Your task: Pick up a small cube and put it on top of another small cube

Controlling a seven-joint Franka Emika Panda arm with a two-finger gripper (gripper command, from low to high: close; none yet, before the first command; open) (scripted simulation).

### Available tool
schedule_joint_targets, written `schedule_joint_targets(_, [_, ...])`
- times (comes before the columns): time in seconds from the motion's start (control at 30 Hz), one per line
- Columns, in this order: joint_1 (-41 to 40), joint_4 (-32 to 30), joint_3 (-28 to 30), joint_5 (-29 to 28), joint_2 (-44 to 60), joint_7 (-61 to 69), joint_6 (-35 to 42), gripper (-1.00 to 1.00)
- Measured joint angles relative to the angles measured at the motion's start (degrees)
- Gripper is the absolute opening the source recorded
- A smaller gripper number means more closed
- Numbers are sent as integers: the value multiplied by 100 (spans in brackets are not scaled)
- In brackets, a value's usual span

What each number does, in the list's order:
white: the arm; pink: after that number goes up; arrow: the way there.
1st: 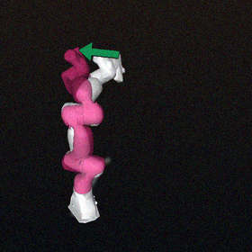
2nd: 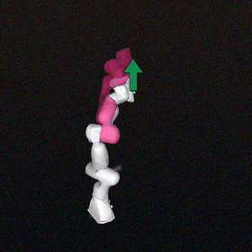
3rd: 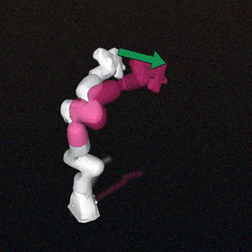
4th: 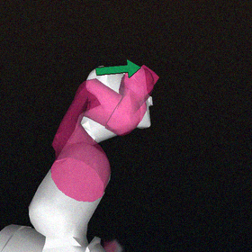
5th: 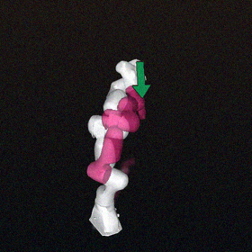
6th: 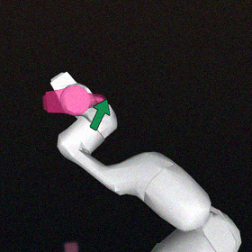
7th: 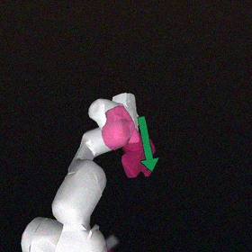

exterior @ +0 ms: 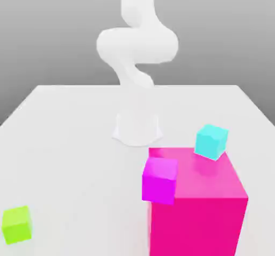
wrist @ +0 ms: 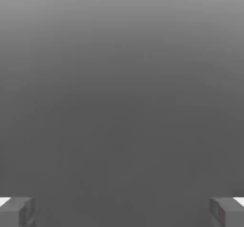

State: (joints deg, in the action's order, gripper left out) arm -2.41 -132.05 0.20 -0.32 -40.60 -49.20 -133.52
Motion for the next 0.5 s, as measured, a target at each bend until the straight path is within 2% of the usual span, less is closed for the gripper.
schedule_joint_targets(0.5, [-1210, -157, 414, -111, 3149, -1966, -1036, 0])
